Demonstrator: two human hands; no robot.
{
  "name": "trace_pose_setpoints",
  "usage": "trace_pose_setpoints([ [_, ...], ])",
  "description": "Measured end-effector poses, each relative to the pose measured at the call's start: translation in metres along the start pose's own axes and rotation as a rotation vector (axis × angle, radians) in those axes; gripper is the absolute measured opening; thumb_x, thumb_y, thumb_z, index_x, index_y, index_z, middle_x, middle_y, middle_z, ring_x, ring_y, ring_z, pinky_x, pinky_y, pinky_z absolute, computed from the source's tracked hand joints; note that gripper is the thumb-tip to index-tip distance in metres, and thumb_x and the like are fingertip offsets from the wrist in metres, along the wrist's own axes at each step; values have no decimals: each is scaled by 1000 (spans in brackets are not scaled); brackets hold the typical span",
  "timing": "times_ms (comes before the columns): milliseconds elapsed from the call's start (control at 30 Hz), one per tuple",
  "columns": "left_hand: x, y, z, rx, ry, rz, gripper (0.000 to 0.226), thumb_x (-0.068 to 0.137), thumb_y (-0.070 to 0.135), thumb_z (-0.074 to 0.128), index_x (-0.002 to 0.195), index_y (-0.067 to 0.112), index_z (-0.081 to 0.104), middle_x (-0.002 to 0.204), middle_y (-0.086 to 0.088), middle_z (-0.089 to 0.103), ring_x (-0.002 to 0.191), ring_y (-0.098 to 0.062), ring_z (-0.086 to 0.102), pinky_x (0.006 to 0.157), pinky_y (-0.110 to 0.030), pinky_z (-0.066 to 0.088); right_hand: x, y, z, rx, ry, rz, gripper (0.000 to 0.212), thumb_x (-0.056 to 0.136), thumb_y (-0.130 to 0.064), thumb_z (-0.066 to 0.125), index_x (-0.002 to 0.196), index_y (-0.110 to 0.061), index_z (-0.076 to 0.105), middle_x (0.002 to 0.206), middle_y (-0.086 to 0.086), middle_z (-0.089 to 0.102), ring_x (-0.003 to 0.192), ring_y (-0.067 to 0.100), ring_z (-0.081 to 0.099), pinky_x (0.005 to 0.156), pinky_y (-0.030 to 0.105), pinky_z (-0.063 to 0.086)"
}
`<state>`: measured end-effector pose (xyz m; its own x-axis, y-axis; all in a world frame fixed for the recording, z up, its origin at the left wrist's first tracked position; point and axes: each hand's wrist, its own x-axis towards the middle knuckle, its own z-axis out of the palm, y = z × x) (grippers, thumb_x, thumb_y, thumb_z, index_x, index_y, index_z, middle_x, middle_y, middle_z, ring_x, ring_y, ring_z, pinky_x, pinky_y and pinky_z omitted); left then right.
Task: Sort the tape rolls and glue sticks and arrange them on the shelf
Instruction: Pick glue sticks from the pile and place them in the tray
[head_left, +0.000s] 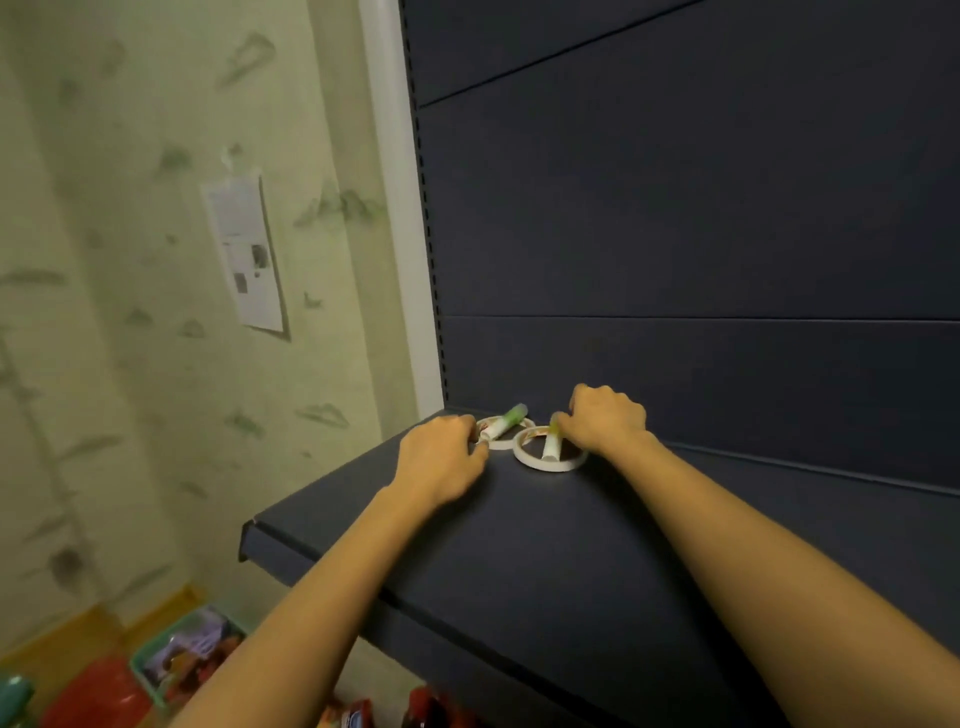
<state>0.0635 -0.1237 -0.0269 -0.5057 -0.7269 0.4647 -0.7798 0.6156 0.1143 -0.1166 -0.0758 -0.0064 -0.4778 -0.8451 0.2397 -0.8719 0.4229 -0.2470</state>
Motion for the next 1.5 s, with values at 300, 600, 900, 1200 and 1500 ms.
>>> trace_pose_setpoints([
  [300,58,-36,26,-39,-3,159,22,92,33,48,99,15,59,102,-4,66,90,-23,59,66,-29,39,31,-22,26,96,6,168,50,90,-39,56,126,-10,39,120,11,57,108,30,57,74,35,40],
  [600,115,-8,58,-11,-180,104,39,95,44,41,78,12,54,84,-6,59,80,-26,58,65,-30,40,6,24,-18,293,163,201,36,86,-39,62,115,-20,51,115,5,61,104,28,57,83,39,48],
  [900,121,4,64,-202,-114,55,42,92,45,46,88,7,63,92,-12,66,91,-33,62,73,-35,46,-36,71,-41,264,256,277,29,86,-40,63,107,-24,52,104,-3,66,91,21,59,70,30,43],
  [1200,76,103,-3,-769,-46,259,19,79,31,71,86,14,69,86,-4,66,87,-22,62,77,-35,49,-111,118,-91,229,347,315,36,87,-38,64,115,-20,51,100,-1,64,93,23,60,75,37,50],
  [1500,-35,282,-43,-937,-163,587,18,76,22,75,88,10,68,78,0,62,75,-19,56,78,-36,50,-262,211,-157,156,454,465,37,86,-37,64,116,-18,51,93,-1,64,89,21,60,78,39,52],
])
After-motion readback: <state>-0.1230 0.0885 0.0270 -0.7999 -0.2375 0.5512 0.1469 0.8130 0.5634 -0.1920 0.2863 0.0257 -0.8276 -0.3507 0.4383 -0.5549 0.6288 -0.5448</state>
